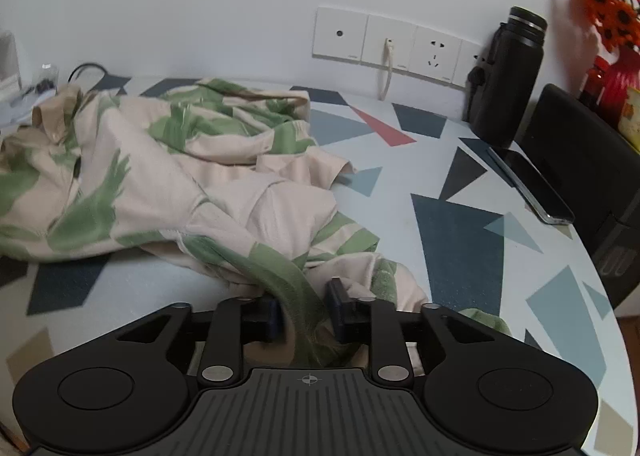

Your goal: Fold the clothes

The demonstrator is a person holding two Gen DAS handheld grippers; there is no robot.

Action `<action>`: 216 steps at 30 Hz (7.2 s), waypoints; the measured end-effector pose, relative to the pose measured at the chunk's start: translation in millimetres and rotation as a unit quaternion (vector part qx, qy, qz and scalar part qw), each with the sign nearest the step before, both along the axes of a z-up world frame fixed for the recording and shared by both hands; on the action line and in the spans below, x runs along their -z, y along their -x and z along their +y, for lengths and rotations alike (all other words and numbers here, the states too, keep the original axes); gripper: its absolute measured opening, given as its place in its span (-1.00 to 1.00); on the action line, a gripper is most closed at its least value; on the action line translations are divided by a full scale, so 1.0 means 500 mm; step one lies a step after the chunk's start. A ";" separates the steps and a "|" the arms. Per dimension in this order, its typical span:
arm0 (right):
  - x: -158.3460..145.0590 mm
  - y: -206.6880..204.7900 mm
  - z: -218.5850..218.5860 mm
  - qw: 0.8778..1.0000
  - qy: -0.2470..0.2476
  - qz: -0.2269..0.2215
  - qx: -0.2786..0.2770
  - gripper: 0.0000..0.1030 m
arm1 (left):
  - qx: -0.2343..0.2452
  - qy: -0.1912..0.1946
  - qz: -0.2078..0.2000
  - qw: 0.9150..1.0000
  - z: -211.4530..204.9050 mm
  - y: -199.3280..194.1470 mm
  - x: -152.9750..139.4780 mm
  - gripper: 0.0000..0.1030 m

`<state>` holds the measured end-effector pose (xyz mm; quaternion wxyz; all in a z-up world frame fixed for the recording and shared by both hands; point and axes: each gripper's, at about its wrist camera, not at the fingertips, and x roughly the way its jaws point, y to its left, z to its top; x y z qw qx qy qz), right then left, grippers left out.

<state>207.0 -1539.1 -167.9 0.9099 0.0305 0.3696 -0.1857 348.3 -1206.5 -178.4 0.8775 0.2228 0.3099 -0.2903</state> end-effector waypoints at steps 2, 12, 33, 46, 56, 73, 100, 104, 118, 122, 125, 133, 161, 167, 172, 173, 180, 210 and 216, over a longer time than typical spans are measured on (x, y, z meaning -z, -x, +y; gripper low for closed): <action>0.006 -0.005 0.001 1.000 0.009 0.006 -0.008 -0.46 | -0.023 0.036 -0.010 0.999 0.013 -0.007 -0.025 -0.92; -0.015 -0.018 0.085 0.989 0.102 -0.010 -0.104 0.21 | -0.071 0.181 -0.159 0.968 0.052 -0.016 -0.269 -0.92; -0.448 0.162 0.058 0.925 0.075 -0.369 0.041 -0.88 | -0.035 0.294 -0.216 0.930 0.117 0.050 -0.450 -0.93; -0.386 -0.009 -0.031 0.966 0.041 -0.256 0.019 -0.89 | -0.036 0.296 -0.103 0.949 0.040 -0.163 -0.373 -0.93; -0.678 -0.244 -0.174 0.919 0.115 -0.375 0.033 -0.91 | 0.003 0.322 -0.310 0.895 -0.071 -0.327 -0.746 -0.94; -0.393 -0.136 -0.107 0.974 0.087 -0.206 -0.034 -0.91 | 0.002 0.240 -0.119 0.963 0.022 -0.143 -0.343 -0.93; -0.087 0.024 0.116 0.986 -0.026 0.077 -0.146 -0.90 | -0.080 0.050 0.002 0.996 0.175 0.014 -0.109 -0.93; -0.021 0.026 0.110 0.985 -0.061 0.104 -0.127 -0.90 | -0.091 0.035 0.059 0.994 0.178 0.021 -0.037 -0.93; -0.083 0.055 0.086 0.993 -0.067 0.030 -0.096 0.04 | -0.084 0.151 0.005 0.985 0.218 0.033 -0.143 0.34; -0.127 0.091 0.055 0.997 -0.060 -0.027 -0.045 0.09 | -0.081 0.183 -0.005 0.980 0.202 0.005 -0.165 0.47; -0.100 0.101 0.004 0.997 -0.079 -0.015 0.022 0.07 | -0.091 0.143 0.022 0.985 0.143 -0.039 -0.132 0.47; 0.000 0.109 -0.011 0.994 -0.091 0.029 0.061 0.07 | -0.118 0.112 0.111 0.980 0.008 -0.103 -0.031 0.56; 0.040 0.091 -0.054 0.977 -0.191 -0.039 0.087 -0.62 | -0.120 0.061 0.104 0.985 -0.087 -0.133 0.021 0.99; 0.041 0.091 -0.062 0.974 -0.201 -0.042 0.095 -0.67 | -0.120 0.062 0.103 0.985 -0.087 -0.133 0.021 0.99; 0.041 0.095 -0.068 0.972 -0.206 -0.044 0.105 -0.71 | -0.119 0.056 0.107 0.986 -0.089 -0.136 0.022 1.00; 0.040 0.096 -0.068 0.972 -0.204 -0.045 0.107 -0.74 | -0.119 0.053 0.109 0.985 -0.090 -0.138 0.021 1.00; 0.035 0.116 -0.083 0.971 -0.184 -0.046 0.145 -0.78 | -0.115 0.040 0.124 0.985 -0.097 -0.150 0.018 1.00; 0.005 0.255 -0.154 0.940 -0.175 -0.084 0.279 -0.62 | -0.116 0.040 0.125 0.984 -0.097 -0.151 0.018 1.00; 0.024 0.241 -0.153 0.950 -0.181 -0.069 0.247 -0.42 | -0.119 0.039 0.126 0.984 -0.099 -0.151 0.017 1.00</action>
